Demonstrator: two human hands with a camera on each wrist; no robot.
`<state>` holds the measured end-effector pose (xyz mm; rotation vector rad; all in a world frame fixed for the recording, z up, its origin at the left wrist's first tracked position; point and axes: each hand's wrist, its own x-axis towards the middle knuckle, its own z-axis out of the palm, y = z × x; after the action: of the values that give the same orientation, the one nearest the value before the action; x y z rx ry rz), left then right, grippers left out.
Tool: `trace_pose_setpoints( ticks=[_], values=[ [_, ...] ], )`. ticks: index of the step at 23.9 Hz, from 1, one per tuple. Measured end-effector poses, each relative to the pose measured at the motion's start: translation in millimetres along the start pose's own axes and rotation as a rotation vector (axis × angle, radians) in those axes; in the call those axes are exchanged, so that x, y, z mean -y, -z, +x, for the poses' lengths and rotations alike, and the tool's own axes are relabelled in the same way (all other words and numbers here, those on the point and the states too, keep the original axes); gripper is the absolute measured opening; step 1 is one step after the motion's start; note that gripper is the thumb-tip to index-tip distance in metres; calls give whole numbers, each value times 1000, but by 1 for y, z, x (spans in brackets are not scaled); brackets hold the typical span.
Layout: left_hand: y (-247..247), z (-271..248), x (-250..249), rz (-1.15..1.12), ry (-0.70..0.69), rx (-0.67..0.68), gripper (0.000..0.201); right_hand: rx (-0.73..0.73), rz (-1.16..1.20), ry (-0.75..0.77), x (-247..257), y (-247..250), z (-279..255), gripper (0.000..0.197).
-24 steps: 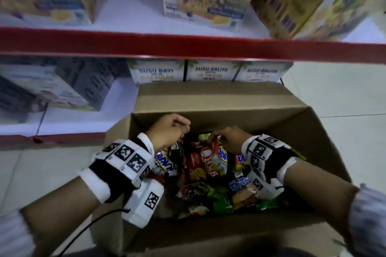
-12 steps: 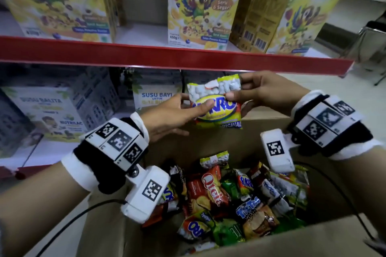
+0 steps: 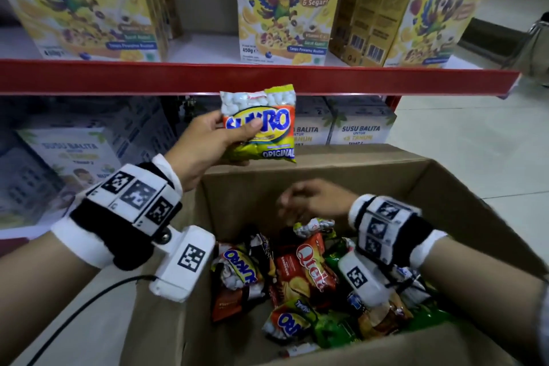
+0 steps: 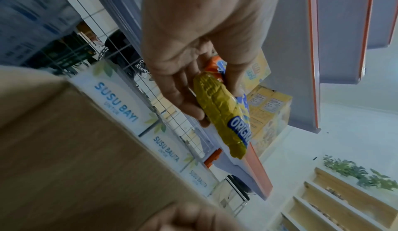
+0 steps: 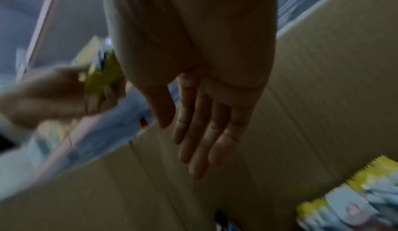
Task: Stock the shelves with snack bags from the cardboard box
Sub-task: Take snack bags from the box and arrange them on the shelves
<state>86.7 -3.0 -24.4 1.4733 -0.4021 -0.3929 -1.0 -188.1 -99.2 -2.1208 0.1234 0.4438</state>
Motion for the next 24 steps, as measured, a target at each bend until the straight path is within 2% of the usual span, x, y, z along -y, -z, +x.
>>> trace_pose_setpoints(
  ticks=[2, 3, 6, 9, 12, 13, 16, 18, 20, 22, 24],
  values=[
    [16, -2, 7, 15, 29, -33, 24, 120, -469, 29, -13, -37, 26, 28],
    [21, -4, 10, 31, 44, -43, 25, 131, -577, 58, -14, -54, 34, 33],
    [36, -5, 16, 97, 52, -62, 28, 171, -707, 172, -21, -98, 59, 43],
    [46, -4, 17, 129, 49, -48, 41, 244, -903, 220, -32, -122, 76, 63],
    [52, -4, 15, 105, 45, -19, 45, 235, -1154, 222, -32, -122, 79, 61],
    [52, -4, 16, 91, 41, -9, 45, 233, -1148, 209, -31, -119, 77, 60],
    [52, -1, 14, 30, 0, -19, 44, 174, -809, 181, -16, -88, 57, 59],
    [50, 2, 11, -50, -35, -35, 42, 98, -433, 209, 1, -52, 34, 40],
    [44, 2, 8, -107, -64, -35, 42, 40, -10, 240, 20, -10, 5, 31],
    [33, 2, 6, -133, -95, -44, 40, -108, 330, 287, 35, 27, -23, 24],
    [19, 2, 6, -151, -100, -48, 34, -238, 557, 319, 41, 50, -40, 32]
  ],
)
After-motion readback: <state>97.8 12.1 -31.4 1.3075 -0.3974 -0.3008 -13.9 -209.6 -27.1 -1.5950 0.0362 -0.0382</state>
